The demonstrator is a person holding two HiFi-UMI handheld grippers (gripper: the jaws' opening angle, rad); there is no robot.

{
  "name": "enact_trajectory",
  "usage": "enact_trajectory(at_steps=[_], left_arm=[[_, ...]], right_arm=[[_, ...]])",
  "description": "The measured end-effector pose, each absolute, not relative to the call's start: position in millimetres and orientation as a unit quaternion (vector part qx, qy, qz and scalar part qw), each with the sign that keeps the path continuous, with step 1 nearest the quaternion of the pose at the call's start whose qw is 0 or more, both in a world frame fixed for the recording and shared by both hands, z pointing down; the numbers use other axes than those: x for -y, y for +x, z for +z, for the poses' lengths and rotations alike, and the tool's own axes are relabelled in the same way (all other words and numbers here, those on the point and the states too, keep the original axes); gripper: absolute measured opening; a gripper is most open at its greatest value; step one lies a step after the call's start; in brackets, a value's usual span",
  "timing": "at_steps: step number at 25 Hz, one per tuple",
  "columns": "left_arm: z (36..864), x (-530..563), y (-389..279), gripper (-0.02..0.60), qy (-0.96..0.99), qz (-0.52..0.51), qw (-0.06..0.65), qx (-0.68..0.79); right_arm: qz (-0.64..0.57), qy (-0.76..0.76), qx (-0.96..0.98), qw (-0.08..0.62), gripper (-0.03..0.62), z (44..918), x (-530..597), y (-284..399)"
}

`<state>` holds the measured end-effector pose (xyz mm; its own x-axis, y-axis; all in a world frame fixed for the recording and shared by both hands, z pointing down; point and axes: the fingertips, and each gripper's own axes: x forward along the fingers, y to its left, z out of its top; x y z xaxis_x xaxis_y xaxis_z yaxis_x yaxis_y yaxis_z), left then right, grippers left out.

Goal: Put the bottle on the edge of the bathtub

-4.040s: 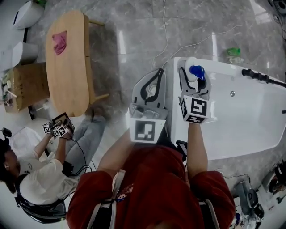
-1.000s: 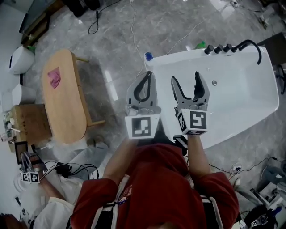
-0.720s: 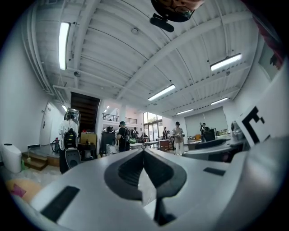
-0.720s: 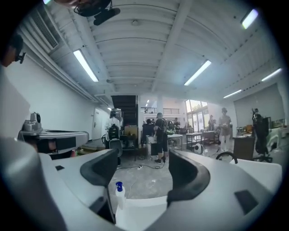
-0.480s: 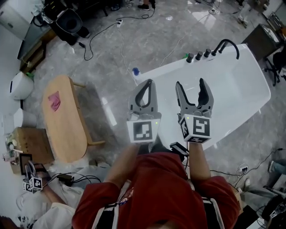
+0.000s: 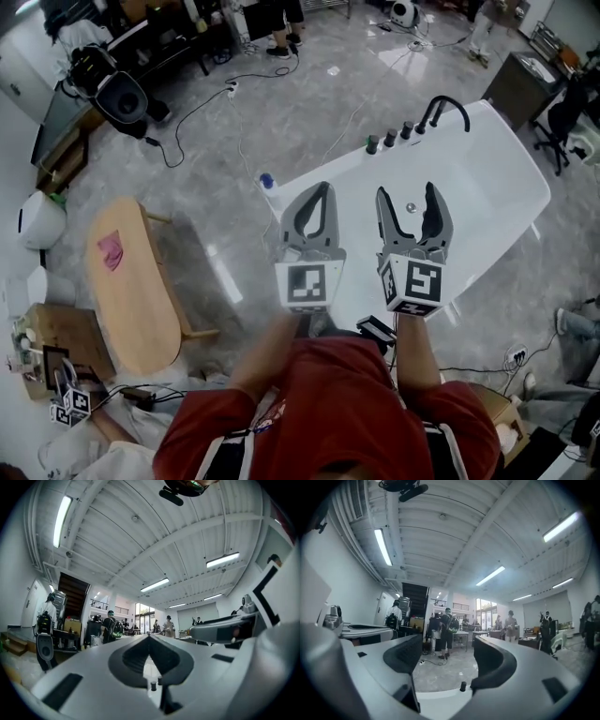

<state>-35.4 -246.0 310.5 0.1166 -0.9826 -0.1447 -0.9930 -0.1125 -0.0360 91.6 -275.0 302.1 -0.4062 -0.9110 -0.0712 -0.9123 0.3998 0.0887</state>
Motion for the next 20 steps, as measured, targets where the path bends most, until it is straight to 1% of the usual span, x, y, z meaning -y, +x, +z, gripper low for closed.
enact_trajectory(at_steps=[5, 10, 15, 20], left_arm=[[308, 255, 4, 0.015, -0.782, 0.042, 0.076, -0.618], [308, 259, 44, 0.017, -0.810, 0.050, 0.056, -0.581], [308, 260, 80, 0.017, -0.834, 0.051, 0.055, -0.546], [310, 257, 93, 0.015, -0.844, 0.053, 0.054, -0.532]], right_arm=[[0.058, -0.597, -0.800, 0.002, 0.351, 302, 268, 141], [0.049, -0.633, -0.772, -0.021, 0.337, 313, 259, 181], [0.047, -0.664, -0.746, -0.020, 0.270, 313, 247, 215], [0.038, -0.673, -0.738, -0.029, 0.219, 321, 240, 224]])
